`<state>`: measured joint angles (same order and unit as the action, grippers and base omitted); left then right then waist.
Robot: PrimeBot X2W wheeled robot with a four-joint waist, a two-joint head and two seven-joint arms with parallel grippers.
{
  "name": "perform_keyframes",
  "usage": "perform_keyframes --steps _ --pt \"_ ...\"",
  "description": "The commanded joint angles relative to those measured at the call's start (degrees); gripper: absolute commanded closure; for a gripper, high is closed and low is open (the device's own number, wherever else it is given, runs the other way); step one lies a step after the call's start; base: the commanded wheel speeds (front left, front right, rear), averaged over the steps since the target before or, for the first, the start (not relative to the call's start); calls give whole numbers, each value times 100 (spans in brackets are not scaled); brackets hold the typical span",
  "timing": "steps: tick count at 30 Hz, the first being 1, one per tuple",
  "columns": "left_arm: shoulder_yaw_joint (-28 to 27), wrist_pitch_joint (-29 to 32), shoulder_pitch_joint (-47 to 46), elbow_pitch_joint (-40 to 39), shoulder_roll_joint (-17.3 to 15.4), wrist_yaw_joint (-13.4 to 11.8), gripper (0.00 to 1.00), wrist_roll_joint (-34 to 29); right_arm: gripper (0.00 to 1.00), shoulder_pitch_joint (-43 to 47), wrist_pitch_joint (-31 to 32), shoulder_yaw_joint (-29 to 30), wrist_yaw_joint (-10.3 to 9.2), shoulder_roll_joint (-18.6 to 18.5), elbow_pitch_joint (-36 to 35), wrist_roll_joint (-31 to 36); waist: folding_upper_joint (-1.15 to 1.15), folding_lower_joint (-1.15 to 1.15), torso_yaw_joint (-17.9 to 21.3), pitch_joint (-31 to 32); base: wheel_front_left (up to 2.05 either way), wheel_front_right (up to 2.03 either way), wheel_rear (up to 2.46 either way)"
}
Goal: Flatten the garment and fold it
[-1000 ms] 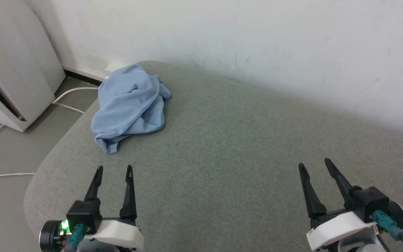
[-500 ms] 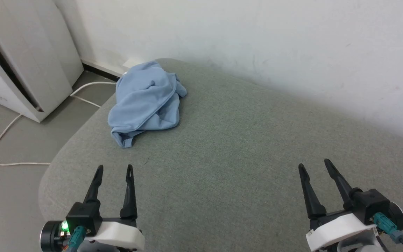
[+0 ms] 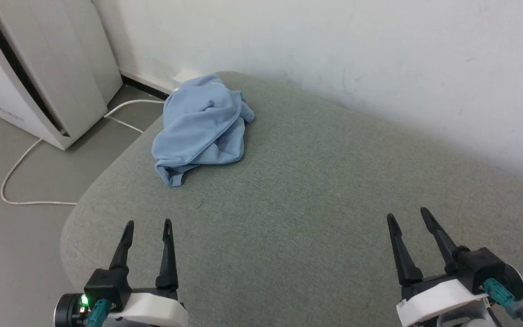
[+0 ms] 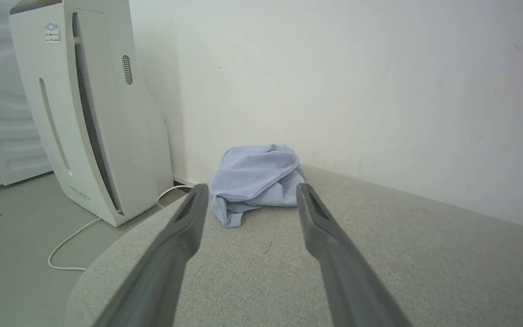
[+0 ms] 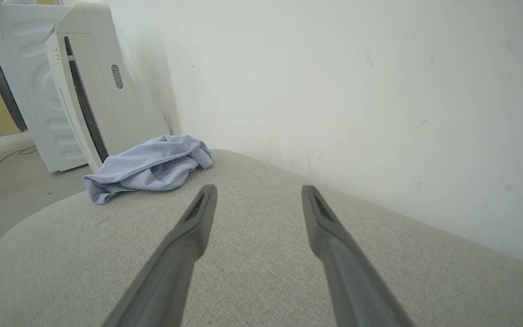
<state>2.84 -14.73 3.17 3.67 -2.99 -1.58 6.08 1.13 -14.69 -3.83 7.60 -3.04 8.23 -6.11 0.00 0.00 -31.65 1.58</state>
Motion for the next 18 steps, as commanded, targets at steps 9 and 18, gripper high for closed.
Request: perform_keyframes --steps 9,18 --pt "47 -27 -80 172 -2 113 0 26 0 1 -30 27 -11 16 -2 55 0 0 124 -113 0 0 0" --pt "116 201 -1121 970 -398 619 0 177 0 -152 -30 -72 -11 16 -162 321 0 0 480 -796 0 0 0"
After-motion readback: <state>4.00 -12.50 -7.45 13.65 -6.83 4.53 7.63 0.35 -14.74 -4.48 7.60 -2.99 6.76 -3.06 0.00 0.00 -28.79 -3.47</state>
